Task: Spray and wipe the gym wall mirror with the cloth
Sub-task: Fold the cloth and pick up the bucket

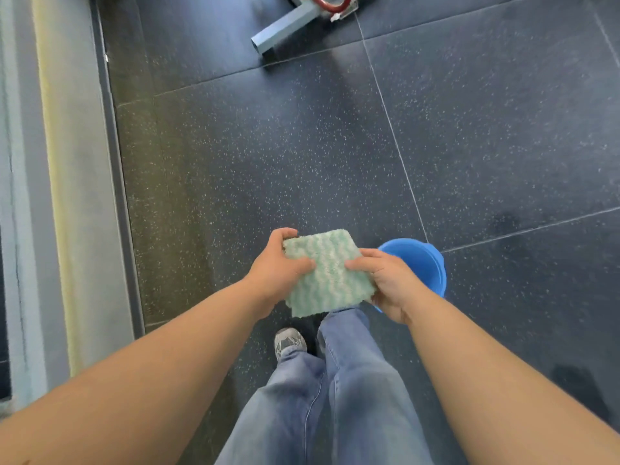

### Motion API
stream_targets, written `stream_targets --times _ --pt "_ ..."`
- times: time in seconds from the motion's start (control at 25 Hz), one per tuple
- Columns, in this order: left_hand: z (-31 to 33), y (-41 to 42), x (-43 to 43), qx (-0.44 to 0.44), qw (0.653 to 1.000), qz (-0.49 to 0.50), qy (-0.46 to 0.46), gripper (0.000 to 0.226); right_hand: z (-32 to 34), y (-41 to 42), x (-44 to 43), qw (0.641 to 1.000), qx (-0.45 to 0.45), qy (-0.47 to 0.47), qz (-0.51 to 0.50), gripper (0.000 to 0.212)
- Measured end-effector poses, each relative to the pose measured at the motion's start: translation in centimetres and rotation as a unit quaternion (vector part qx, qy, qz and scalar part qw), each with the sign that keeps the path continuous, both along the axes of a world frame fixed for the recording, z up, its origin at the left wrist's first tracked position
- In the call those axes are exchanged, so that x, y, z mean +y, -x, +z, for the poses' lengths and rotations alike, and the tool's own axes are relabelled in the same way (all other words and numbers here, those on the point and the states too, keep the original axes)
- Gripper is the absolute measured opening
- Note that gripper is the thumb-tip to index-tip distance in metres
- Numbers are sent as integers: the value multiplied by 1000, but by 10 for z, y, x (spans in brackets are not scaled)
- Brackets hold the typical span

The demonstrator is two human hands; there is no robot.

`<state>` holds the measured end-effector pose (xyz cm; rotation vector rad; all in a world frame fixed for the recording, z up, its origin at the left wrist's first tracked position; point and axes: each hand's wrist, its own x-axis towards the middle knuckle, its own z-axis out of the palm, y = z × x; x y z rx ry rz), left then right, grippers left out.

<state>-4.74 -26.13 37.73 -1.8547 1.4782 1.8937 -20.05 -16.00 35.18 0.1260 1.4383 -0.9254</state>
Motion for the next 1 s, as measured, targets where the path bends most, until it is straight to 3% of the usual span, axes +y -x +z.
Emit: stream_targets --times 0.16,0.56,0.8,1.0 --pt "-13 3 57 -49 997 -10 52 52 -26 -4 65 996 57 -47 41 11" --pt "-100 71 146 -91 994 8 61 42 -127 74 158 989 98 -70 90 16" --pt "-207 96 155 -137 980 -40 137 25 -214 78 152 955 254 -87 122 12" --pt "-307 98 159 -160 981 -13 107 20 -305 74 138 929 325 -91 152 14"
